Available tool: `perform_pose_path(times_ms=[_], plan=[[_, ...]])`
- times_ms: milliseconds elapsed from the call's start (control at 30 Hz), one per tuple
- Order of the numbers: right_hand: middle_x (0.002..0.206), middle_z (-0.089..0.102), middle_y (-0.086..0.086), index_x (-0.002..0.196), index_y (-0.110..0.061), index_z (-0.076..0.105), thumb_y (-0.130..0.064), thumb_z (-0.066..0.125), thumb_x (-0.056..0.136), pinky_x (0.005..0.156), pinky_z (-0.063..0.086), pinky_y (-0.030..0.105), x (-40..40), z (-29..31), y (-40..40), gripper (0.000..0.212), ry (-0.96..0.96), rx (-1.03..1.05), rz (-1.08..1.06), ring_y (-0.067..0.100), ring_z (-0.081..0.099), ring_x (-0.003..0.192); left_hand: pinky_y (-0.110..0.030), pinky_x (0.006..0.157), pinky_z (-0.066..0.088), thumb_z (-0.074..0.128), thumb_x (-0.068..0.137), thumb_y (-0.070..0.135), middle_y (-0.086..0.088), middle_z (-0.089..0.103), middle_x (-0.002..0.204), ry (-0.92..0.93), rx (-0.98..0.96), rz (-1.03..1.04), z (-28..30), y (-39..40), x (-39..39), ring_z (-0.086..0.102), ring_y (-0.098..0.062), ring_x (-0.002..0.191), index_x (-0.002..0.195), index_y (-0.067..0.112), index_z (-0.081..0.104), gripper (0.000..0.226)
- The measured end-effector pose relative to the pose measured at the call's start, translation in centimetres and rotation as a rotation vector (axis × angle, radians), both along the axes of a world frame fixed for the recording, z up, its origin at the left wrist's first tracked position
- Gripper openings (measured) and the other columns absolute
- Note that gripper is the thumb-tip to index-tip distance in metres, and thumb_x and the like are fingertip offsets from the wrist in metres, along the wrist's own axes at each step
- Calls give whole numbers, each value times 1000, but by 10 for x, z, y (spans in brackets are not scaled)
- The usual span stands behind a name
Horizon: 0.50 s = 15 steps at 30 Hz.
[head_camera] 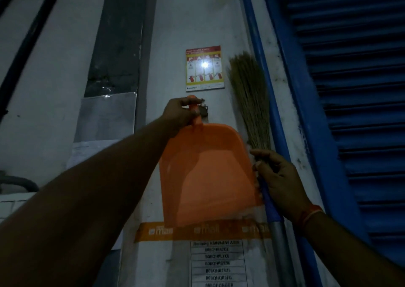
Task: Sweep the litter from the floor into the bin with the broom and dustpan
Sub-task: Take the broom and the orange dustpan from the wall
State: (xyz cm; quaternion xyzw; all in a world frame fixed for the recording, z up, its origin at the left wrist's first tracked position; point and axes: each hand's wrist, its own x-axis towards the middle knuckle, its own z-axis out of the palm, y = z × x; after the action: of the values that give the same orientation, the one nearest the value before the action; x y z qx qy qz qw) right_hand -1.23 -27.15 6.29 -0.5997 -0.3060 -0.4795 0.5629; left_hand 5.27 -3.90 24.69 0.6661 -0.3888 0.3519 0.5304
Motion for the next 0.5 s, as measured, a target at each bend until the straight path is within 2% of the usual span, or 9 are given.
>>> perform_pose_path(times_ms=[100, 267, 433, 500], plan=[[88, 65, 26, 115, -19, 67, -9, 49, 101, 50, 54, 38, 0, 3, -5, 25, 9, 4, 7, 29, 57, 59, -23, 67, 60, 64, 93, 1, -15, 63, 128, -2, -48, -56, 12, -6, -7, 71, -22, 95, 126, 17, 67, 36], [88, 66, 19, 115, -19, 68, -9, 50, 100, 46, 50, 33, 0, 12, -12, 25, 17, -9, 35, 25, 57, 55, -18, 58, 56, 63, 93, -1, -11, 65, 112, 12, -90, -84, 30, -15, -11, 73, -11, 71, 128, 14, 66, 38], [83, 67, 11, 113, -22, 69, -9, 50, 100, 47, 50, 34, 1, 20, -15, 26, 2, -46, 60, 25, 57, 55, -15, 55, 54, 63, 93, -1, -15, 58, 132, -14, -103, -18, 43, -20, 0, 69, -13, 82, 125, 17, 67, 37], [84, 66, 9, 113, -24, 69, -11, 51, 100, 47, 50, 34, 2, 22, -15, 25, 15, -61, 53, 24, 58, 55, -15, 56, 55, 64, 93, -1, -17, 57, 134, -18, -94, -4, 42, -20, 3, 69, -15, 87, 125, 18, 67, 38]])
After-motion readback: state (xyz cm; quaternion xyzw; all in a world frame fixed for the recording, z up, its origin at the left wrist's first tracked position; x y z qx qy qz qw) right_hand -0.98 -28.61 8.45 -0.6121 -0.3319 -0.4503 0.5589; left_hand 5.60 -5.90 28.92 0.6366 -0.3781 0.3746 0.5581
